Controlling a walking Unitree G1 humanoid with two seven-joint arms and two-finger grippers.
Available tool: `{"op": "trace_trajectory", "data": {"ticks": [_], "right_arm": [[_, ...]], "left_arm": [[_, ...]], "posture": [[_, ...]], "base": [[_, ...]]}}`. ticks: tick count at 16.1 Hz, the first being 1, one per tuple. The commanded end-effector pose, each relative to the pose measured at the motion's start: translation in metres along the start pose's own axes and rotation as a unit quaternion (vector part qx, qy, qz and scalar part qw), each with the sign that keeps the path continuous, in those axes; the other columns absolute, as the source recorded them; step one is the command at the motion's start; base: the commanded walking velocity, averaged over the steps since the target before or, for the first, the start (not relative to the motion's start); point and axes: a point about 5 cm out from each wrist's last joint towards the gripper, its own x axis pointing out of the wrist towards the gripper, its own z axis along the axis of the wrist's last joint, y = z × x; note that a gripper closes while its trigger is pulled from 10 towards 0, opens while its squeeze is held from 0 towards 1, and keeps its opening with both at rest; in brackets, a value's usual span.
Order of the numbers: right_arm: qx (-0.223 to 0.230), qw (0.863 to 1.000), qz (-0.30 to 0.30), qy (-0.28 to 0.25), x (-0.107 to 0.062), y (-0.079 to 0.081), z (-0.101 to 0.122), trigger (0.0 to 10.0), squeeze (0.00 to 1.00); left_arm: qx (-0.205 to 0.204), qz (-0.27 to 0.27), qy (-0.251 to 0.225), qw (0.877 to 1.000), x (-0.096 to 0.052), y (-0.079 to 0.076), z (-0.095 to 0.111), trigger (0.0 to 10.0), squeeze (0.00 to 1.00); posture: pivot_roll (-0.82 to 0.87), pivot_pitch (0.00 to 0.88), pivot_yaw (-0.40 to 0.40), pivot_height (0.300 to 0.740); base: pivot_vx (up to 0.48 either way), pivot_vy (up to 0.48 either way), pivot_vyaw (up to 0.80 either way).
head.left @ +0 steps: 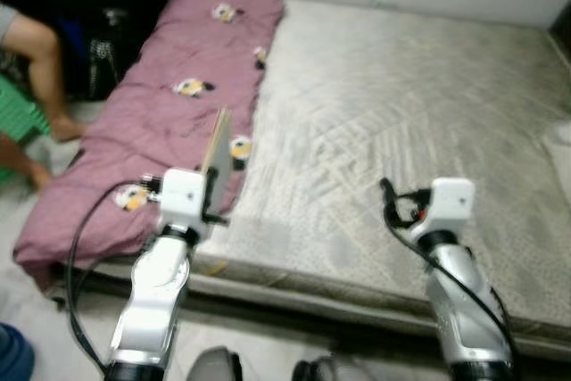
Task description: Clean up the room
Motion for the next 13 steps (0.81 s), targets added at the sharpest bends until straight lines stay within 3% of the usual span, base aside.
{"op": "trace_trajectory", "data": {"ticks": [1, 5, 13], "right_arm": [[-0.001, 1.0, -0.019, 0.001, -0.004, -0.01, 0.001, 10.0, 0.0], [-0.003, 0.999, -0.03, 0.015, -0.016, -0.014, -0.008, 10.0, 0.0], [-0.022, 1.0, -0.014, 0.008, -0.008, -0.008, -0.003, 10.0, 0.0]], "left_arm": [[-0.003, 0.01, -0.016, 1.0, -0.003, 0.002, 0.008, 10.0, 0.0], [-0.004, 0.011, -0.004, 1.0, -0.009, 0.003, 0.002, 10.0, 0.0], [-0.006, 0.005, -0.011, 1.0, -0.003, 0.0, 0.007, 10.0, 0.0]], "posture": [[-0.05, 0.077, 0.017, 0.74], [-0.05, 0.077, 0.016, 0.74], [-0.05, 0.081, 0.01, 0.74]], "base": [[0.0, -0.319, 0.0], [0.0, -0.32, -0.35], [0.0, -0.315, 0.0]]}}
